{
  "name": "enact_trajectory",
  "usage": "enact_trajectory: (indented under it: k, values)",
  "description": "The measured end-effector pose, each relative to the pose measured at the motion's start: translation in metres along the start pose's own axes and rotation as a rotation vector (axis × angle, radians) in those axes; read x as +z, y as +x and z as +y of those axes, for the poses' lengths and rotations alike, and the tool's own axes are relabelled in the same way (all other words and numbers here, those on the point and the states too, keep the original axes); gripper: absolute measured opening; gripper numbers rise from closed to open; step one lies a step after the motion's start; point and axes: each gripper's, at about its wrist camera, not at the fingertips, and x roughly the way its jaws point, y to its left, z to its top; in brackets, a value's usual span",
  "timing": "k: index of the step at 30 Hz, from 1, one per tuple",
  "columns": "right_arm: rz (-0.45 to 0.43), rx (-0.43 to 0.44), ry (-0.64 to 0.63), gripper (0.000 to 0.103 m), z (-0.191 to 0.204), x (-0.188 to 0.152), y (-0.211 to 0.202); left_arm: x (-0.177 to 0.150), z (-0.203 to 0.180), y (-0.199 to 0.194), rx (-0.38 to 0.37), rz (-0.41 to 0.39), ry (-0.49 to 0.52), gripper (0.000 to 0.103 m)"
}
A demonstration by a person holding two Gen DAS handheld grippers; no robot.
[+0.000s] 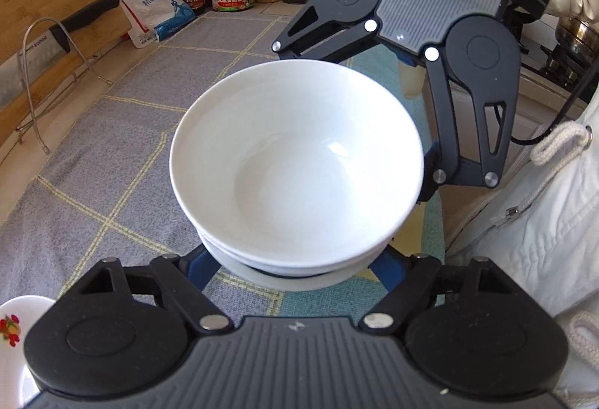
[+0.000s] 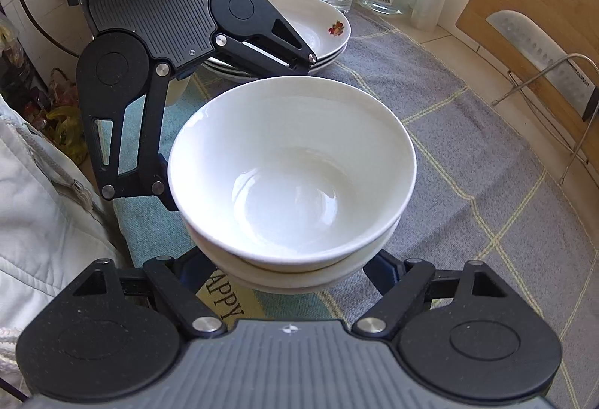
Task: Organize plates and bowls
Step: 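Lift the bowl stack with both tools and carry it toward the fruit-print plates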
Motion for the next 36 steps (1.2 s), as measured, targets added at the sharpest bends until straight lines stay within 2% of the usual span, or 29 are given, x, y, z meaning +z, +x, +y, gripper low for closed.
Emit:
enact_trajectory:
  k: [9,15,21,28,36]
  values:
    - [-0.045,0.034,-0.156,0.088,0.001,0.058,0.004,-0.018,0.011,-0.054,0.145,-0.03,-0.074,0.084]
    - [-0.067,0.074,-0.263,0.088,0.004,0.101,0.022,-0.041,0.024,-0.084,0.252,-0.028,-0.129,0.084]
    - [-0.078,0.116,-0.343,0.088,0.007,0.14,0.044,-0.063,0.041,-0.104,0.324,-0.013,-0.188,0.084]
    - [-0.087,0.134,-0.397,0.088,0.005,0.171,0.065,-0.083,0.062,-0.119,0.378,-0.006,-0.231,0.084]
    - [-0.063,0.154,-0.403,0.088,0.0,0.183,0.09,-0.099,0.079,-0.114,0.379,0.014,-0.261,0.084]
